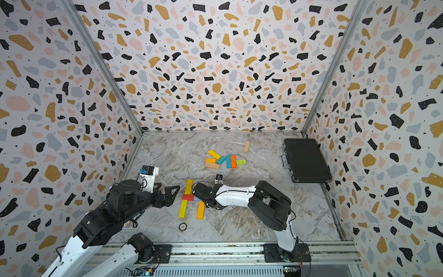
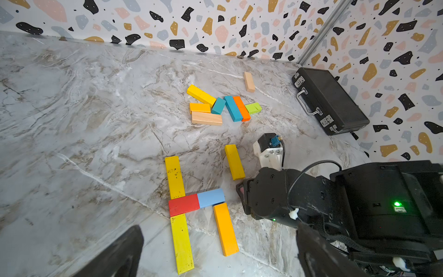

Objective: Assemble the letter h with building blocks
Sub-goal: Assemble the building block at the center of the board.

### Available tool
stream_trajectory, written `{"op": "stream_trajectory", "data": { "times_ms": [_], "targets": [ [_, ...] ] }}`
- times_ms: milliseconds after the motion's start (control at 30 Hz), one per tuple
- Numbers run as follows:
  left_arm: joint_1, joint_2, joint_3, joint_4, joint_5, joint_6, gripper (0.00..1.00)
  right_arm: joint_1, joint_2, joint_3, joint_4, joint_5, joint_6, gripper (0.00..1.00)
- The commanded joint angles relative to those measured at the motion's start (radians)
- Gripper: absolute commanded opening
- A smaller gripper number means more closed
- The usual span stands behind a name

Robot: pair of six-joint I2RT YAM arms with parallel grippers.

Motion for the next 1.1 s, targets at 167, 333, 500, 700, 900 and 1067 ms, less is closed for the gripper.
{"op": "stream_trajectory", "data": {
  "times_ms": [167, 333, 500, 700, 900, 1067],
  "targets": [
    [0.004, 0.002, -0.007, 0.032, 0.007, 0.001, 0.99, -0.008, 0.017, 0.022, -0.026, 0.015, 0.016, 0.63],
    [0.004, 0.001, -0.006, 0.032, 0.007, 0.003, 0.99, -0.012, 0.024, 0.023, -0.023, 0.013, 0.016, 0.63],
    [0.004, 0.002, -0.006, 0.032, 0.007, 0.002, 0.99, -0.016, 0.034, 0.028, -0.018, 0.011, 0.017, 0.64],
    [0.004, 0.001, -0.006, 0.032, 0.007, 0.003, 0.99, -0.019, 0.038, 0.025, -0.02, 0.01, 0.022, 0.64],
    [0.004, 0.004, -0.006, 0.033, 0.008, 0.003, 0.99, -0.025, 0.039, 0.02, -0.023, 0.018, 0.02, 0.65],
    [0.005, 0.004, -0.006, 0.032, 0.008, 0.002, 0.99, -0.027, 0.043, 0.018, -0.016, 0.013, 0.014, 0.67]
  ]
}}
